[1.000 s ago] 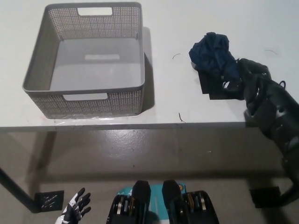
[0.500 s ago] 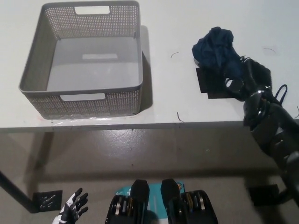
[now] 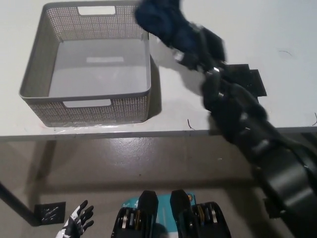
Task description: Use the right hand to pick up a umbrella on the right side and place it into a container on the lft side
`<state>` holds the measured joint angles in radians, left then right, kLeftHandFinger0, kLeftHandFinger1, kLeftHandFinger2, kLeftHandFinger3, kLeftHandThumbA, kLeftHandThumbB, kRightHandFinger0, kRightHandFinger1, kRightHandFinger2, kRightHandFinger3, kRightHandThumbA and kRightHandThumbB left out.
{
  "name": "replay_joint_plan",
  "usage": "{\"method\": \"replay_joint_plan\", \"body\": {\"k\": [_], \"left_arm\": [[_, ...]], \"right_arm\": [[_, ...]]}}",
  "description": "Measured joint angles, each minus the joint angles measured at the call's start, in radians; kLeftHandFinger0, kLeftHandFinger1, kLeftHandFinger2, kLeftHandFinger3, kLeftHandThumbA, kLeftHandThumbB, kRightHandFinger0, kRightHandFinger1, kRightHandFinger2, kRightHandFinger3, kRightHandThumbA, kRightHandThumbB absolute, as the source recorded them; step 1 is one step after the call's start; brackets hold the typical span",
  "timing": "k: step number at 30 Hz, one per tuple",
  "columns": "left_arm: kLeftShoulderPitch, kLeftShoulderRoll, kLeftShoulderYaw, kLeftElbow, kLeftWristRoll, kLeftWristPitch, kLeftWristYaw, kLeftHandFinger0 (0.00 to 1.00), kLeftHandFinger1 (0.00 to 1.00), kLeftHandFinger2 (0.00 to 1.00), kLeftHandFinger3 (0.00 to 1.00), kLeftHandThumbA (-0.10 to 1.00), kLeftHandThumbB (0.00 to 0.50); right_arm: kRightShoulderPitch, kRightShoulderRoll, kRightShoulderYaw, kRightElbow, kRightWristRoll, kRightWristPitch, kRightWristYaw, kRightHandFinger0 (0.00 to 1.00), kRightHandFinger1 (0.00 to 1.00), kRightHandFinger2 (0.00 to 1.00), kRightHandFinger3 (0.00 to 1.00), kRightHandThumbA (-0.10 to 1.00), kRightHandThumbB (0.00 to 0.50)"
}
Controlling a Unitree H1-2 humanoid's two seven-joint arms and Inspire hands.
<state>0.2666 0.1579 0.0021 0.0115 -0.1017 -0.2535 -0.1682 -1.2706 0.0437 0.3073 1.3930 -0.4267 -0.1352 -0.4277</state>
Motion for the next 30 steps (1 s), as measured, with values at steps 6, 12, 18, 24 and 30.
{"method": "replay_joint_plan", "body": {"k": [6,12,18,24,30], "left_arm": [[0.004,0.000,0.000,-0.001,0.002,0.000,-0.003,1.00,1.00,1.00,1.00,1.00,0.244],[0.011,0.000,-0.001,-0.005,0.005,0.000,-0.004,1.00,1.00,1.00,1.00,1.00,0.260],[0.020,0.000,-0.012,-0.011,0.005,0.000,-0.011,1.00,1.00,1.00,1.00,1.00,0.245],[0.021,0.004,-0.029,-0.015,0.014,0.000,-0.015,1.00,1.00,1.00,1.00,1.00,0.247],[0.019,0.016,-0.038,-0.028,0.021,0.002,-0.016,1.00,1.00,1.00,1.00,1.00,0.232]], "right_arm": [[-0.098,0.097,-0.008,-0.008,0.010,0.000,-0.001,0.00,0.02,0.49,0.36,-0.10,0.219],[-0.154,0.156,-0.032,-0.023,0.025,0.003,0.005,0.00,0.08,0.65,0.53,-0.10,0.225],[-0.210,0.199,-0.056,-0.020,0.037,0.012,0.008,0.00,0.08,0.56,0.49,-0.10,0.243],[-0.221,0.237,-0.049,0.008,0.040,0.034,0.019,0.00,0.00,0.38,0.32,-0.10,0.250],[-0.216,0.258,-0.037,0.033,0.041,0.066,0.062,0.95,1.00,1.00,1.00,0.43,0.332]]}}
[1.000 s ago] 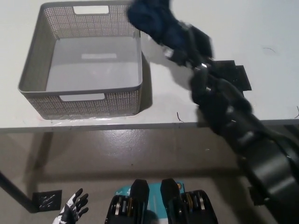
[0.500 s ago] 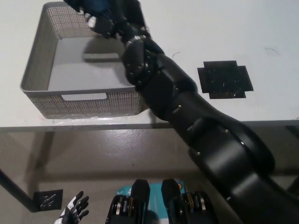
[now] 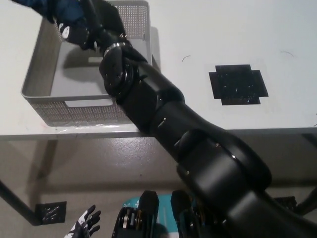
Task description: Use the right hand to pick up a umbrella on the right side and place it into a container on the lft side
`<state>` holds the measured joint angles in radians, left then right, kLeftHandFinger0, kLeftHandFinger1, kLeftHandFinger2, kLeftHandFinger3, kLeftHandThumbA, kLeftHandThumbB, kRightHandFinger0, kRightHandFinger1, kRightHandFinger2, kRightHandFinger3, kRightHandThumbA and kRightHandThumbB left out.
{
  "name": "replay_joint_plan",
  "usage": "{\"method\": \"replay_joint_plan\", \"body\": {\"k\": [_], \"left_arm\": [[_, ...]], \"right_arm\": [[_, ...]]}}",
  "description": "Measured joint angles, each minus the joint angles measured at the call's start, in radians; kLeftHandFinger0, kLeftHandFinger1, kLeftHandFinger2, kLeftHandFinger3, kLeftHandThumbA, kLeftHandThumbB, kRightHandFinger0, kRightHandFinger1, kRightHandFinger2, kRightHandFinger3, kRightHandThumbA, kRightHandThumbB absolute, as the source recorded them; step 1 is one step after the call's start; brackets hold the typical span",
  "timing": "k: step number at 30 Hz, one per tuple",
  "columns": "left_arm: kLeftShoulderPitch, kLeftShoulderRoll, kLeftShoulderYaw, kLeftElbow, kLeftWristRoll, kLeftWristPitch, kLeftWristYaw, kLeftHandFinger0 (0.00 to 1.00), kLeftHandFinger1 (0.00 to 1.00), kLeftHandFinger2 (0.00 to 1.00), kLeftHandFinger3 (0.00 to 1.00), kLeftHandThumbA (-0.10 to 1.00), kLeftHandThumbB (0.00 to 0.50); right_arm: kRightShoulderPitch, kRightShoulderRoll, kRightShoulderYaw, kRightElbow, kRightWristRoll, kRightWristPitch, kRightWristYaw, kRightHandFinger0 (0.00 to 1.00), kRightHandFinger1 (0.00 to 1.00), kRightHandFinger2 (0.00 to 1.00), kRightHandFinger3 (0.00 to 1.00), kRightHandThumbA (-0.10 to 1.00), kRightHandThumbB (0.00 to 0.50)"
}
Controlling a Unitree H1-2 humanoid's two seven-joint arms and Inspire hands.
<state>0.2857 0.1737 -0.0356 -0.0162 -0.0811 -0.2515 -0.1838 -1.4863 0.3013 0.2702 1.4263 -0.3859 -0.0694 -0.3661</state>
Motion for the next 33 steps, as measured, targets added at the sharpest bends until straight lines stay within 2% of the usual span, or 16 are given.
{"method": "replay_joint_plan", "body": {"k": [1,2,4,5,6,12,16,17,19,20,22,24,29,30,33], "left_arm": [[-0.001,0.001,0.000,0.000,0.001,0.001,0.000,1.00,1.00,1.00,1.00,1.00,0.228],[-0.001,0.001,0.000,0.000,0.001,0.002,0.000,1.00,1.00,1.00,1.00,1.00,0.220],[-0.001,0.001,-0.001,0.000,0.001,0.004,0.000,1.00,1.00,1.00,1.00,1.00,0.206],[-0.002,0.001,-0.002,0.000,0.001,0.005,0.000,1.00,1.00,1.00,1.00,1.00,0.204],[-0.003,0.001,-0.002,0.000,0.001,0.006,0.000,1.00,1.00,1.00,1.00,1.00,0.210],[-0.017,0.006,-0.013,0.000,0.002,0.011,-0.011,1.00,1.00,1.00,1.00,1.00,0.204],[-0.037,0.014,-0.028,-0.001,0.005,0.012,-0.016,1.00,1.00,1.00,1.00,1.00,0.190],[-0.043,0.016,-0.035,-0.002,0.008,0.012,-0.019,1.00,1.00,1.00,1.00,1.00,0.192],[-0.047,0.017,-0.043,-0.005,0.012,0.012,-0.023,1.00,1.00,1.00,1.00,1.00,0.191],[-0.049,0.017,-0.046,-0.005,0.014,0.012,-0.024,1.00,1.00,1.00,1.00,1.00,0.189],[-0.052,0.017,-0.050,-0.006,0.015,0.013,-0.026,1.00,1.00,1.00,1.00,1.00,0.186],[-0.054,0.017,-0.050,-0.005,0.016,0.014,-0.027,1.00,1.00,1.00,1.00,1.00,0.175],[-0.053,0.017,-0.050,0.000,0.016,0.015,-0.027,1.00,1.00,1.00,1.00,1.00,0.164],[-0.053,0.017,-0.050,0.000,0.016,0.015,-0.027,1.00,1.00,1.00,1.00,1.00,0.153],[-0.054,0.017,-0.051,0.003,0.016,0.015,-0.027,1.00,1.00,1.00,1.00,1.00,0.153]], "right_arm": [[0.001,0.000,-0.001,0.006,0.002,0.009,0.029,1.00,1.00,1.00,1.00,0.58,0.396],[0.004,0.000,0.000,0.010,0.003,0.016,0.047,1.00,1.00,1.00,1.00,0.67,0.466],[0.018,-0.001,0.002,0.016,0.004,0.037,0.096,1.00,1.00,1.00,1.00,0.68,0.498],[0.027,-0.002,0.002,0.017,0.006,0.047,0.120,1.00,1.00,1.00,1.00,0.69,0.499],[0.036,-0.004,0.002,0.018,0.007,0.053,0.138,1.00,1.00,1.00,1.00,0.77,0.500],[0.072,-0.039,0.004,0.021,0.011,0.086,0.267,1.00,1.00,1.00,1.00,0.89,0.500],[0.072,-0.083,0.011,0.013,0.012,0.099,0.352,1.00,1.00,1.00,1.00,0.92,0.500],[0.072,-0.099,0.011,0.007,0.013,0.100,0.375,1.00,1.00,1.00,1.00,0.91,0.484],[0.072,-0.121,0.008,-0.008,0.015,0.099,0.393,1.00,1.00,1.00,1.00,0.90,0.420],[0.073,-0.134,0.002,-0.025,0.021,0.097,0.399,1.00,1.00,1.00,1.00,0.93,0.416],[0.080,-0.152,-0.013,-0.069,0.031,0.084,0.403,1.00,1.00,1.00,1.00,0.97,0.425],[0.104,-0.181,-0.034,-0.168,0.040,0.070,0.404,1.00,1.00,1.00,1.00,1.00,0.465],[0.215,-0.213,-0.064,-0.372,0.059,0.076,0.414,1.00,1.00,1.00,1.00,1.00,0.415],[0.245,-0.216,-0.068,-0.407,0.062,0.079,0.416,1.00,1.00,1.00,1.00,1.00,0.438],[0.315,-0.225,-0.075,-0.495,0.070,0.087,0.424,1.00,1.00,1.00,1.00,1.00,0.433]]}}
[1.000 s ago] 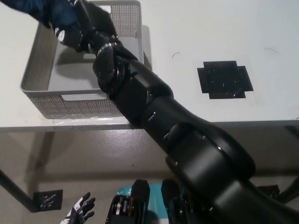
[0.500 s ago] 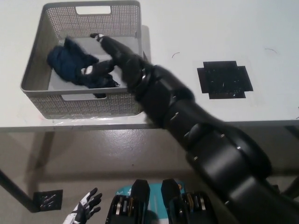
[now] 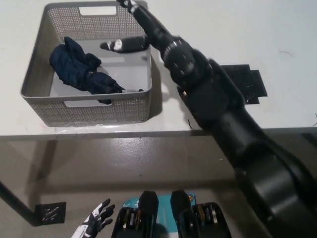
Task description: Use the right hand to pick up a umbrella on the right side and place it into a container on the lft side
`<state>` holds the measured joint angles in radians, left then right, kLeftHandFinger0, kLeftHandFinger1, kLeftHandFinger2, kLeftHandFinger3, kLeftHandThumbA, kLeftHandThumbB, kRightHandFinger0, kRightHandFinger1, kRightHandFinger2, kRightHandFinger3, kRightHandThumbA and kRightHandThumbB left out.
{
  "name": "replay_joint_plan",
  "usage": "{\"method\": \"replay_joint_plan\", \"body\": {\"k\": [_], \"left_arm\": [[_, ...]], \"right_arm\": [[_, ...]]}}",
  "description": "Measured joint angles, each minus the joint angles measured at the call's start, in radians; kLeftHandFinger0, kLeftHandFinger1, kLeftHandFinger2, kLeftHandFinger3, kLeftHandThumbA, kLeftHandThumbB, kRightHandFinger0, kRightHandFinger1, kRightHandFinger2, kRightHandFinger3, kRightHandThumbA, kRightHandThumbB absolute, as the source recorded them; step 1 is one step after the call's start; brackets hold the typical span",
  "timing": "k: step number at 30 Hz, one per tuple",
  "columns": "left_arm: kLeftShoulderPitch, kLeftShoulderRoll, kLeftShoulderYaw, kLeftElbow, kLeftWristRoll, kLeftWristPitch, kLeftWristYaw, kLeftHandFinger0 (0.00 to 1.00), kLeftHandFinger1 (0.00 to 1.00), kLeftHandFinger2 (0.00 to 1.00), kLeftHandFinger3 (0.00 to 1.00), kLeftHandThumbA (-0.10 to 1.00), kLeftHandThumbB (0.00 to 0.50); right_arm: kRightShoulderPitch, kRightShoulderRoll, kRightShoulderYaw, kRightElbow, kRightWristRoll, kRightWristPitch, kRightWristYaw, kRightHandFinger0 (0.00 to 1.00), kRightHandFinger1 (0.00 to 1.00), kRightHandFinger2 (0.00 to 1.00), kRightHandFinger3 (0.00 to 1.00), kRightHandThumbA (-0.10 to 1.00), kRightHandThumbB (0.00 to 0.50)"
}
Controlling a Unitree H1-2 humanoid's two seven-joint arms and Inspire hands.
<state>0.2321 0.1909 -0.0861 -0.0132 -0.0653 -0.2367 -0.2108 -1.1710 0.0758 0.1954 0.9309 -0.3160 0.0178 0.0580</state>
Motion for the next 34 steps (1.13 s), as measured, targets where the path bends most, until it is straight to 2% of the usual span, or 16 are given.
{"method": "replay_joint_plan", "body": {"k": [2,4,9,11,12,17,22,27,30,34], "left_arm": [[0.000,0.000,0.000,0.004,0.000,0.000,0.000,1.00,1.00,1.00,1.00,1.00,0.154],[0.000,0.000,0.000,0.008,0.000,0.000,0.000,1.00,1.00,1.00,1.00,1.00,0.153],[0.001,0.000,0.000,0.016,0.000,0.000,0.000,1.00,1.00,1.00,1.00,1.00,0.136],[0.001,0.000,0.000,0.020,0.000,0.000,0.000,1.00,1.00,1.00,1.00,1.00,0.142],[0.001,0.000,0.000,0.021,0.000,0.000,0.000,1.00,1.00,1.00,1.00,1.00,0.142],[0.001,0.000,0.000,0.024,0.000,0.000,0.000,1.00,1.00,1.00,1.00,1.00,0.137],[0.001,0.000,0.000,0.025,0.000,0.000,0.000,1.00,1.00,1.00,1.00,1.00,0.139],[0.001,0.000,0.000,0.026,0.000,0.000,0.000,1.00,1.00,1.00,1.00,1.00,0.136],[0.001,0.000,0.001,0.026,0.000,0.000,0.000,1.00,1.00,1.00,1.00,1.00,0.142],[0.002,0.000,0.003,0.026,-0.001,0.000,0.000,1.00,1.00,1.00,1.00,1.00,0.157]], "right_arm": [[0.068,-0.012,-0.005,-0.075,0.007,0.011,0.005,1.00,1.00,1.00,1.00,1.00,0.428],[0.134,-0.025,-0.010,-0.143,0.014,0.021,0.011,1.00,1.00,1.00,1.00,1.00,0.393],[0.294,-0.067,-0.023,-0.298,0.037,0.040,0.020,1.00,1.00,1.00,1.00,1.00,0.407],[0.371,-0.090,-0.031,-0.361,0.049,0.048,0.022,1.00,1.00,1.00,1.00,1.00,0.456],[0.407,-0.102,-0.037,-0.398,0.056,0.050,0.022,1.00,1.00,1.00,1.00,1.00,0.498],[0.588,-0.160,-0.061,-0.548,0.087,0.058,0.023,1.00,1.00,1.00,1.00,1.00,0.489],[0.775,-0.214,-0.073,-0.704,0.123,0.059,0.023,1.00,1.00,1.00,1.00,1.00,0.500],[0.965,-0.241,-0.075,-0.887,0.161,0.055,0.023,1.00,1.00,1.00,1.00,1.00,0.500],[1.088,-0.243,-0.074,-0.997,0.189,0.047,0.023,1.00,1.00,1.00,1.00,1.00,0.457],[1.229,-0.247,-0.069,-1.115,0.228,0.023,0.027,1.00,1.00,1.00,1.00,1.00,0.432]]}}
